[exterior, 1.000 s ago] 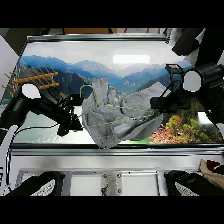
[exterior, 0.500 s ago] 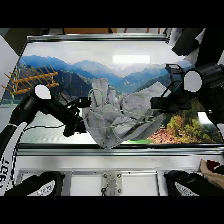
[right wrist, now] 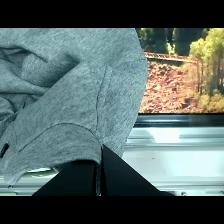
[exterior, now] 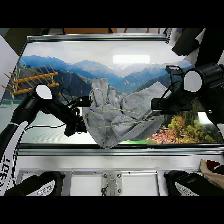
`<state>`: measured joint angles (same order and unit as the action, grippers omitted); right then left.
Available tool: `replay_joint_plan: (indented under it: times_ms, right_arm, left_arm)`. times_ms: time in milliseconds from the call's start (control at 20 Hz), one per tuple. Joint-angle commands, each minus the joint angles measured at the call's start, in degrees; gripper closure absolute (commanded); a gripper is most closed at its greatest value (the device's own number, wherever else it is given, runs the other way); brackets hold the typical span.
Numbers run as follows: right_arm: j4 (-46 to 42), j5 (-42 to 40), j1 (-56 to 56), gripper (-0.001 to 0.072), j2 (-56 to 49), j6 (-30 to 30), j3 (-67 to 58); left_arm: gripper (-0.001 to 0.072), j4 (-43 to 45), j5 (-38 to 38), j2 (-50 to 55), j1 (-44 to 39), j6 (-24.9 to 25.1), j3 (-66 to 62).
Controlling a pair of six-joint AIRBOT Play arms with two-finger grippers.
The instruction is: Fold the clothes and pants, and hang the long-sleeved shirts on hangers.
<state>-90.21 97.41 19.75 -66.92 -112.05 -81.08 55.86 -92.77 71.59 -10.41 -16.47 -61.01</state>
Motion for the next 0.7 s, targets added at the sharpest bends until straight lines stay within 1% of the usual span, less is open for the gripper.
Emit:
replay_joint_plan:
  times_ms: [0,300,650]
  right_arm:
    - [0.0,3.2,0.0,0.0694,0.0,1.5,-0.1]
    - [-0.2,8.1,0.0,0.0695,0.1,4.7,-0.1]
    - [0.0,8.2,0.5,0.0694,0.4,6.3,-0.1]
  left_arm:
    - [0.0696,-0.1,0.0,0.0,0.0,0.0,0.0]
    - [0.0695,-0.1,0.1,0.0,0.0,0.0,0.0]
    - [0.0696,-0.1,0.6,0.0,0.0,0.0,0.0]
